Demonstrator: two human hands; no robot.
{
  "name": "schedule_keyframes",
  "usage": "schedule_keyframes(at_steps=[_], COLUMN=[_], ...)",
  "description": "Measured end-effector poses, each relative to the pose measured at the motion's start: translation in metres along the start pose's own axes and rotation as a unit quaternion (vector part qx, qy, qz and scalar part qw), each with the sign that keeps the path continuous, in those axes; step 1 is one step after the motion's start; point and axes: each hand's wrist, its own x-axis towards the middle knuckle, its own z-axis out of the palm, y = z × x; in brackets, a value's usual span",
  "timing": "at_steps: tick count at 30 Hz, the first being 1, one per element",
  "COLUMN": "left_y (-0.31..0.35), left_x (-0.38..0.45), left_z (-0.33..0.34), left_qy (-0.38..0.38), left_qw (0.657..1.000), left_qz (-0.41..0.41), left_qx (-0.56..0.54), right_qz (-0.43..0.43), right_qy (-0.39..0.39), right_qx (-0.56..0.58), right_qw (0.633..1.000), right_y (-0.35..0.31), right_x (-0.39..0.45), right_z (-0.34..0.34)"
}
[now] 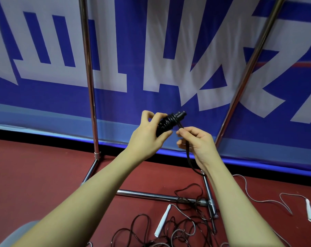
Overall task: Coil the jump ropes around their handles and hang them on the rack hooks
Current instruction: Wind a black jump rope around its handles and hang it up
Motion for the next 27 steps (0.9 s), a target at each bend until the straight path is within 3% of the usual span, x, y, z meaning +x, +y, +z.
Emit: schedule_keyframes(at_steps=[3,5,11,13,16,20,24,27], left_y=[0.000,0.001,0.002,-0.001,-0.005,-0.007,-0.013,-0.009], left_x=[0.002,0.001,-0.003,-0.003,-0.002,-0.001,0.004,0.006], left_z=[0.004,0.005,0.008,0.010,0.012,0.012,0.012,0.004], left_qy=[0.023,0.033,0.015,0.025,0.046,0.088,0.112,0.086], left_qw=[0.996,0.996,0.990,0.987,0.996,0.961,0.947,0.969], left_qz=[0.018,0.024,0.018,0.016,0.073,0.176,0.178,0.131], left_qx=[0.089,0.083,-0.138,-0.159,0.008,0.192,0.242,0.188], right_qz=[0.026,0.037,0.058,0.055,0.049,0.037,0.016,0.001], right_qy=[-0.015,-0.010,-0.054,-0.040,0.009,0.042,0.034,-0.013], right_qx=[0.056,0.074,0.106,0.102,0.108,0.118,0.073,0.067], right_qw=[0.998,0.997,0.991,0.992,0.993,0.991,0.997,0.998], right_y=[0.000,-0.001,-0.002,-0.001,0.003,0.002,0.001,-0.001], right_x=[0.003,0.004,0.004,0.003,0.000,-0.001,-0.002,-0.003], right_z=[-0.001,-0.004,-0.007,-0.007,-0.002,0.001,0.003,0.003])
